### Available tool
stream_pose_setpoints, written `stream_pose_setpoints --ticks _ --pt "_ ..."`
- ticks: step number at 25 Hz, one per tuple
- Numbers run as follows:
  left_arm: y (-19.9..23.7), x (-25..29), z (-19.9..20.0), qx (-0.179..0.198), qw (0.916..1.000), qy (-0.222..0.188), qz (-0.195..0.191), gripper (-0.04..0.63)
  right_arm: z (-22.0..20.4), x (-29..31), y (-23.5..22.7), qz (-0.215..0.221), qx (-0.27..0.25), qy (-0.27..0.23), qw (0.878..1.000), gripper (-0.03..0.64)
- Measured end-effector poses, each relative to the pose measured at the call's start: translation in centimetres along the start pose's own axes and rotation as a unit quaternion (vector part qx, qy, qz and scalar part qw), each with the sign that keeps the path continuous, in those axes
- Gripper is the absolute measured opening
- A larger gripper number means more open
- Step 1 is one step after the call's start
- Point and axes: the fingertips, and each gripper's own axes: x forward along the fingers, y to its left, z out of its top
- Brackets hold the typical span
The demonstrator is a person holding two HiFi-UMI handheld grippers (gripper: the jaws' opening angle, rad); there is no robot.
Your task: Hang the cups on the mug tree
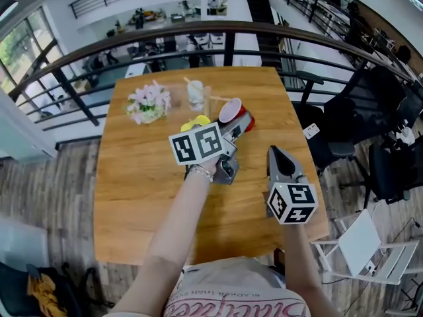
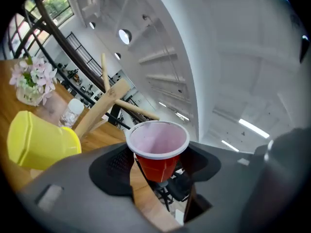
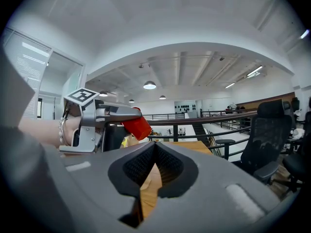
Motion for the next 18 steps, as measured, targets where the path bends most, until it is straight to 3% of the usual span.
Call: stream_pose_setpoints --ticks 4,8,13,18 --pt "0.2 -0.2 1.6 -0.083 0.9959 -0.028 -0.022 0.311 0.1 0.4 0.2 0.007 -0.001 0.0 1.0 0.002" --pt "0.8 -0.7 2.5 -0.191 0.9786 -0.052 -0.057 0.301 0.2 0.6 0.5 0.014 -0.003 -0.001 1.0 0.002" --pt "2.1 -1.3 3.4 -0.315 0.9407 -0.083 -0.095 0.301 0.0 0.9 0.9 0.02 -0.006 0.001 1.0 0.002" --pt "3.5 -1.7 4.0 -0.423 0.8923 -0.11 -0.112 0.302 0.0 1.0 1.0 0.023 -0.005 0.001 1.0 0.002"
